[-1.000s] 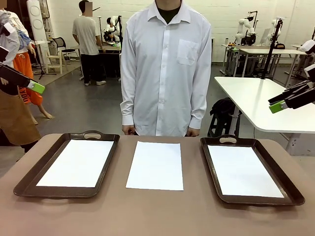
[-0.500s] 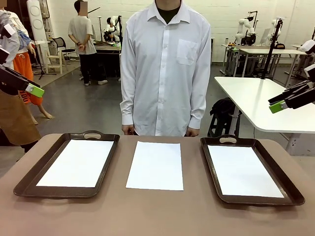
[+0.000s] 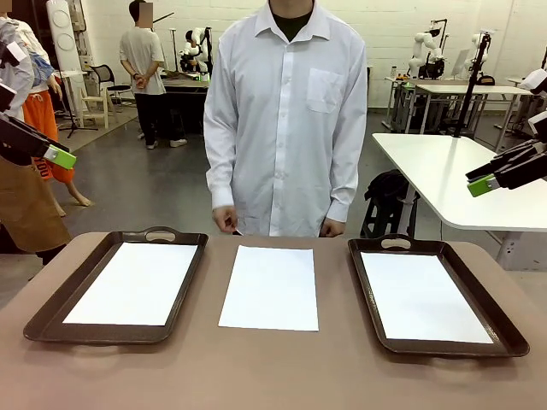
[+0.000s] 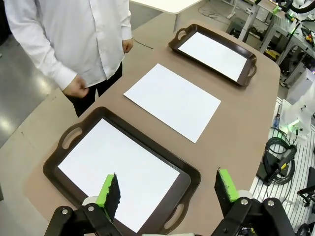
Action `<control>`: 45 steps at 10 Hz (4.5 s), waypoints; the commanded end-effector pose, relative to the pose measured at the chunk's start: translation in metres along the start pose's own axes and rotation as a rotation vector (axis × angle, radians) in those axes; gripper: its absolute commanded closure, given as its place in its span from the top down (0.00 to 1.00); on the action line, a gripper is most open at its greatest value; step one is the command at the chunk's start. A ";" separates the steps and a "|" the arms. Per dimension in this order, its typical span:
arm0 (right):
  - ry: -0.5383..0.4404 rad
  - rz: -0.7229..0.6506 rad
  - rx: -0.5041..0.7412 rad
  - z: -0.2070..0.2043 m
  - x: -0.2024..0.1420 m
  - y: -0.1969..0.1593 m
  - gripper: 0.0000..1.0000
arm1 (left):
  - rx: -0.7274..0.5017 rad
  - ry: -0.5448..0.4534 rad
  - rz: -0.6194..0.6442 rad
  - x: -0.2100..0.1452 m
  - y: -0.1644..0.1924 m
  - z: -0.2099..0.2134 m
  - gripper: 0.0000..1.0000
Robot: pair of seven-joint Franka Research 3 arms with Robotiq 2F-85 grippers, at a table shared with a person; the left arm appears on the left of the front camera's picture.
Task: Sort the A4 documents.
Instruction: Receive the A4 Paper.
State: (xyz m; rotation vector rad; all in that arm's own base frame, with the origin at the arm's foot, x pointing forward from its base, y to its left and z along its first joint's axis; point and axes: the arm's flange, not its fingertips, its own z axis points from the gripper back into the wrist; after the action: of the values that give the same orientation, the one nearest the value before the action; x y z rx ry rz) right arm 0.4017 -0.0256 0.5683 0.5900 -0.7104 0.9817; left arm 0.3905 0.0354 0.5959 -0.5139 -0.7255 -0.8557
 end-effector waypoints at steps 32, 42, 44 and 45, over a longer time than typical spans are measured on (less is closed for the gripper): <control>-0.001 -0.001 0.002 -0.001 -0.001 0.000 0.89 | 0.001 0.000 -0.003 0.000 -0.002 0.000 1.00; -0.001 -0.001 0.002 -0.001 -0.001 0.000 0.89 | 0.001 0.000 -0.003 0.000 -0.002 0.000 1.00; -0.001 -0.001 0.002 -0.001 -0.001 0.000 0.89 | 0.001 0.000 -0.003 0.000 -0.002 0.000 1.00; -0.001 -0.001 0.002 -0.001 -0.001 0.000 0.89 | 0.001 0.000 -0.003 0.000 -0.002 0.000 1.00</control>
State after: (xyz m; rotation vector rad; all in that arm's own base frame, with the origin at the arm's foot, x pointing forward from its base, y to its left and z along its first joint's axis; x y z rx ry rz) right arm 0.4017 -0.0256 0.5683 0.5900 -0.7104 0.9817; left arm 0.3903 0.0351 0.5963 -0.5140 -0.7261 -0.8568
